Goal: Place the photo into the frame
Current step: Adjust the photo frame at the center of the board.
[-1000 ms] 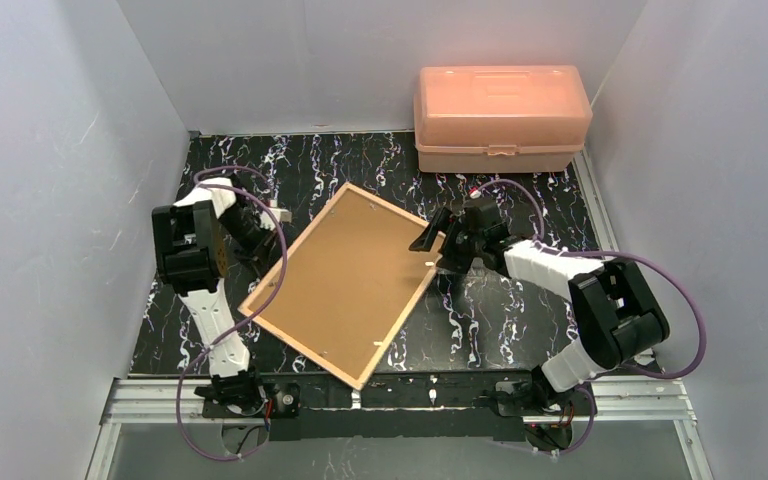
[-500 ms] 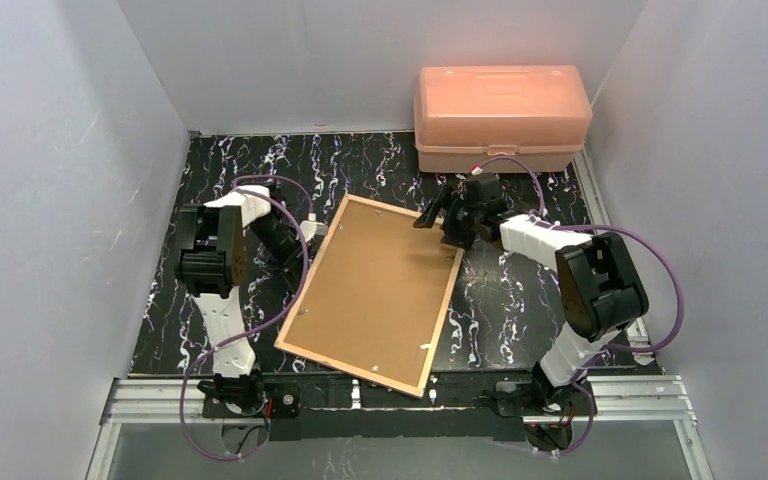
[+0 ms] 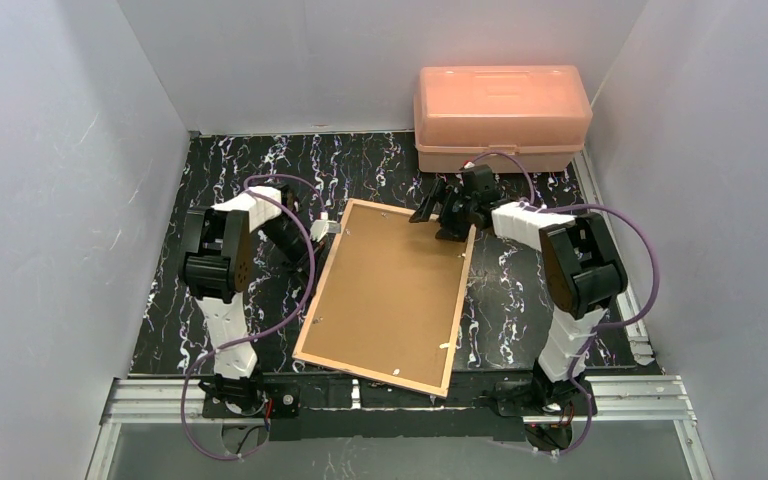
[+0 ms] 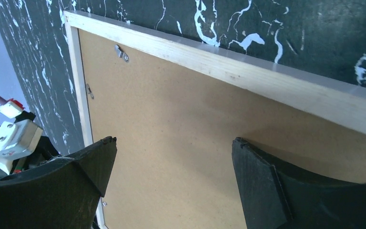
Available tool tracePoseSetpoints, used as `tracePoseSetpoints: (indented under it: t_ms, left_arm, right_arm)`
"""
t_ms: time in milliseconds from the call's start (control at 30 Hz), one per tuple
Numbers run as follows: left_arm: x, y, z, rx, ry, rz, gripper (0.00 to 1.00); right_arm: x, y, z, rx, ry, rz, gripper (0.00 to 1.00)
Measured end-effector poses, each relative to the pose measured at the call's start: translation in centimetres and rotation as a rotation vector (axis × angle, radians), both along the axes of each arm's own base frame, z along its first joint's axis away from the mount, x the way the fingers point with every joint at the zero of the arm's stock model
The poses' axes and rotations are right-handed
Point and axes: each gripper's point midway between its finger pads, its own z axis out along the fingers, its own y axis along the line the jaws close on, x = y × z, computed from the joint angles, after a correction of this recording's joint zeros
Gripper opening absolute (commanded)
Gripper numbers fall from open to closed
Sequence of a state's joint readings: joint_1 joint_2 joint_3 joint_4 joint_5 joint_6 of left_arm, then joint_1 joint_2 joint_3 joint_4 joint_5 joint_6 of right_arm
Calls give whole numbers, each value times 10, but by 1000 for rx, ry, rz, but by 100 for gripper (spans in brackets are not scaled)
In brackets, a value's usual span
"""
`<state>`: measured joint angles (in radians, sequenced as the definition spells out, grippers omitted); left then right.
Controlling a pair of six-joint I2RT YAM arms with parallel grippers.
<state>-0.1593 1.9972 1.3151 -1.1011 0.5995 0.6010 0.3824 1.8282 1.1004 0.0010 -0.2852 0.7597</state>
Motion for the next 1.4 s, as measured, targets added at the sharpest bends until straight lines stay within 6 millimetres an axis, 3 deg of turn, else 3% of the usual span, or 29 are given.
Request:
tracePoseSetpoints:
  t_ms: [167,300,467,633,800,933,1200,1300,1400]
  left_arm:
    - [-2,-4,2,-9,4,20,0]
    - [-2,-6,2,-7,3,27,0]
    - [-2,-2,3,3,-16,26,0]
    - [0,10,5,14,-28,36,0]
    - [2,27,8,31,-50,40,0]
    - [-6,37,4,53,-59,24,0]
    - [-26,38,-7,69,-23,-4,0]
    - [-29,37,-10,69,-19,-12,0]
    - [-31,35,-12,68,-18,-18,0]
  right_arm:
    - [11,15,3,31,-3,18,99]
    - [25,31,14,56,-33,41,99]
    - [26,36,31,66,-69,73,99]
    - [9,19,56,48,-99,73,99]
    - [-28,-29,68,-20,-110,21,99]
    - [-66,-65,54,-72,-79,-30,99]
    - [-135,-81,-14,-98,122,-25,99]
    - [-140,-78,-23,-79,163,-25,99]
    - [-129,-70,-22,-41,148,-27,99]
